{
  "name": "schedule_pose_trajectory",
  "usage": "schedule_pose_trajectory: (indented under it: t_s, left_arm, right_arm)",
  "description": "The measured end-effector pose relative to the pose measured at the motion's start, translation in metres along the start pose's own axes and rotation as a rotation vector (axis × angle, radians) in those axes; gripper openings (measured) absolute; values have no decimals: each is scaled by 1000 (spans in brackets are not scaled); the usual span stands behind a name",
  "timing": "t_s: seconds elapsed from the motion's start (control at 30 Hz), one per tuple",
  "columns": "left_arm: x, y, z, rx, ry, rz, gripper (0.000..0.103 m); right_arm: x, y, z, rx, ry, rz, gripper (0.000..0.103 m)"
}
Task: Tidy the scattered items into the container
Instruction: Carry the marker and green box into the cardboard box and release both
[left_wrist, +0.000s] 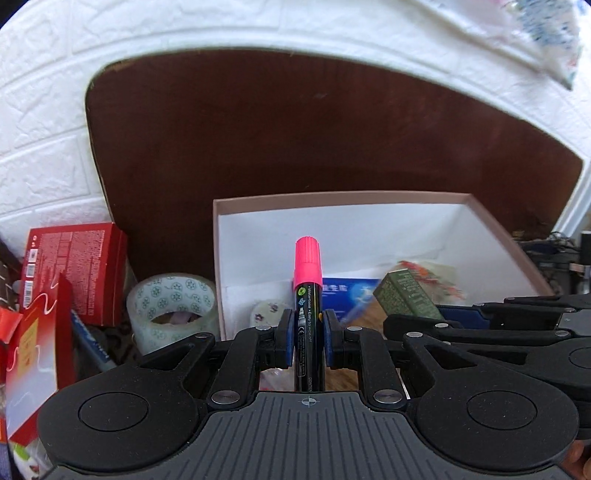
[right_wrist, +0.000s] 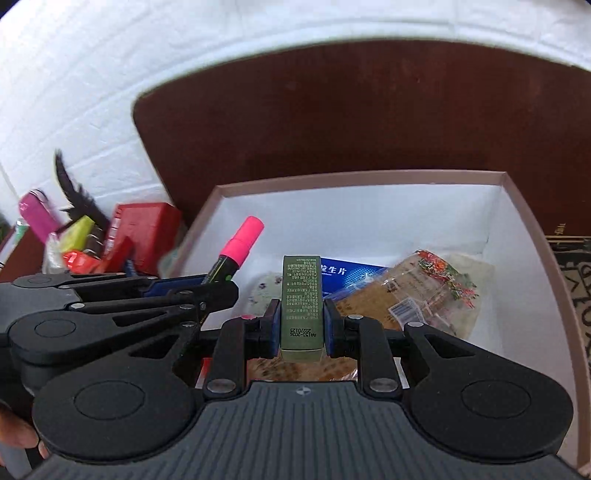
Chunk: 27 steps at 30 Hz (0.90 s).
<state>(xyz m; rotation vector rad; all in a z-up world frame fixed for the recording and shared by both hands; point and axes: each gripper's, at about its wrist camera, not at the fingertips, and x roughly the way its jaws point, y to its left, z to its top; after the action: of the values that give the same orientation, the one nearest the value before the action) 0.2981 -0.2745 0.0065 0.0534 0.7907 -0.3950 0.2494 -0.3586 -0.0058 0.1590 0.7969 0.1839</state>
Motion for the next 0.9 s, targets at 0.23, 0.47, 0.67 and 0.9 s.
schedule_pose_trajectory:
  t_s: [0.23, 0.47, 0.67, 0.9]
  left_arm:
    - [26, -3, 12, 47, 11, 44, 13]
    - [37, -10, 21, 61, 20, 51, 31]
    - [38, -6, 23, 34, 21, 45, 32]
    - [28, -4, 18, 38, -32, 25, 60]
  right_arm:
    - [41, -8, 14, 5, 55, -18, 26]
    - [59, -25, 20, 71, 77, -21, 26]
    - [61, -22, 20, 59, 92, -20, 27]
    - [59, -34, 18, 119, 90, -58, 51]
